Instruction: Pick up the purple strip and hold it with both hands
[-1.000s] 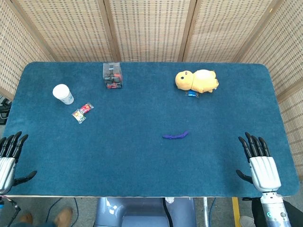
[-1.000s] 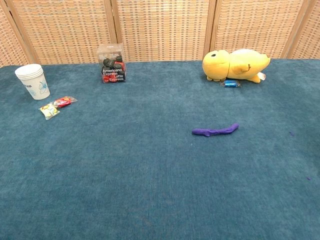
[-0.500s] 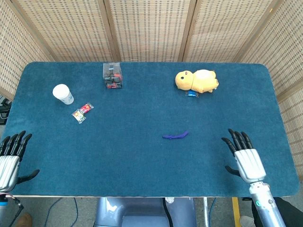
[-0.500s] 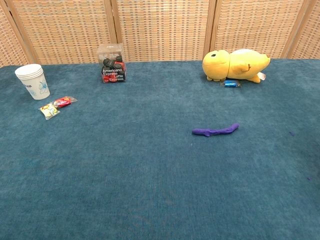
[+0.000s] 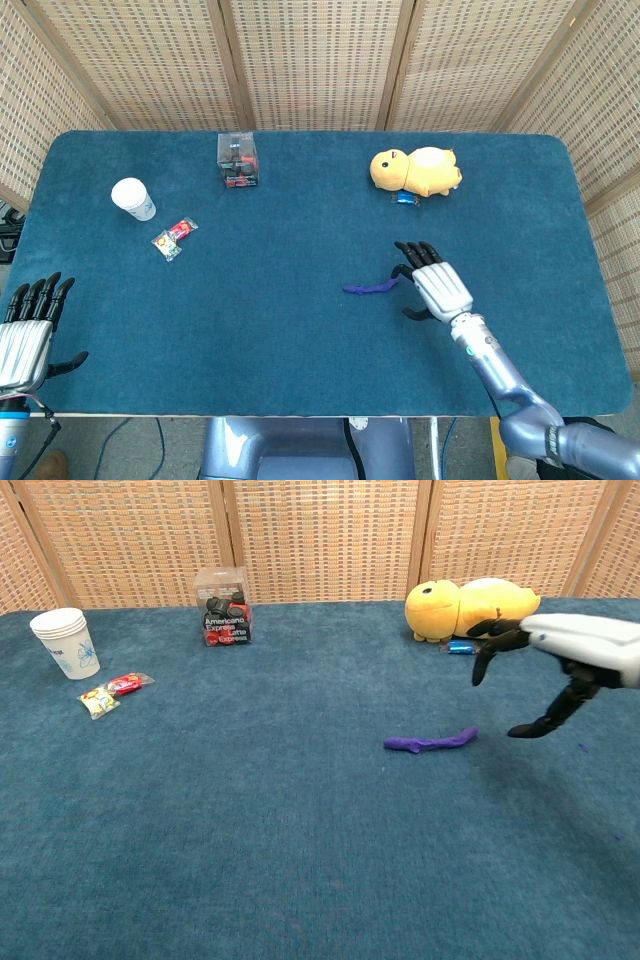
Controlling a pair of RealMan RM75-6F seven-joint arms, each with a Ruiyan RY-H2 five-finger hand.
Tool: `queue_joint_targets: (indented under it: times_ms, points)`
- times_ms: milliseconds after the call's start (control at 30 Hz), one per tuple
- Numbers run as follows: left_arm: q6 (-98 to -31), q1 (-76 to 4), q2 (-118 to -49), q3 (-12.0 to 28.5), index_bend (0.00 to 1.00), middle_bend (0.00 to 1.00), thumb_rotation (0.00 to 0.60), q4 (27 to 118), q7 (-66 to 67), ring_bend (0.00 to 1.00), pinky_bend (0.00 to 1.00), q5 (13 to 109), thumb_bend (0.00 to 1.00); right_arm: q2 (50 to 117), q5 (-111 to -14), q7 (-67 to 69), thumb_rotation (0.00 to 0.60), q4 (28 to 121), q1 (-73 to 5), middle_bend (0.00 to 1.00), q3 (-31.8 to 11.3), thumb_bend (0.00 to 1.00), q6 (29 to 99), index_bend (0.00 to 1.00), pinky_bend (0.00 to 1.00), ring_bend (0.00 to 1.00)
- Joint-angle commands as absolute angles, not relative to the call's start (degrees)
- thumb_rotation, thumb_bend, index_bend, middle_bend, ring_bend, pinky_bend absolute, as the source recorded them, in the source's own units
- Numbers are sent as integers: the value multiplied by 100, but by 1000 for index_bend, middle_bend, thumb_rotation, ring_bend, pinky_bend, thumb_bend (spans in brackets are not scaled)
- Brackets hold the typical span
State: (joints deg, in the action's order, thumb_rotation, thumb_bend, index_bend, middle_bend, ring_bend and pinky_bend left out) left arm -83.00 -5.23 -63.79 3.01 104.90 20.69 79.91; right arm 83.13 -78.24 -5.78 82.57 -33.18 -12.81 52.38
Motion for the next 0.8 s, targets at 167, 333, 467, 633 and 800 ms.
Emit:
queue_joint_targets:
  times_ms: [167,333,467,633,800]
  points:
    - [-8131,-628,-6461,405,0,0,600,10383,2146,0,0,7670,0,9233,-7390,-1039,600,7136,-3886,132,-1324,376,4749,411,0,0]
    - [-8091,-654,-6458,411,0,0,600,10356,2123,0,0,7591,0,9491,-7237,-1170,600,6758,-4028,134,-1283,383,4674,412,0,0]
    - [-8080,-660,-6451,405,0,0,600,10342,2100,0,0,7557,0,9613,-7044,-1259,600,6540,-4076,132,-1296,392,4631,441,0,0]
    - [-8081,-668,-6448,392,0,0,600,10338,2087,0,0,7560,0,9683,-6890,-1294,600,6423,-4103,131,-1303,420,4615,477,0,0]
    - [-8065,-687,-6456,370,0,0,600,10337,2099,0,0,7560,0,9690,-6850,-1314,600,6428,-4129,131,-1255,429,4630,499,0,0]
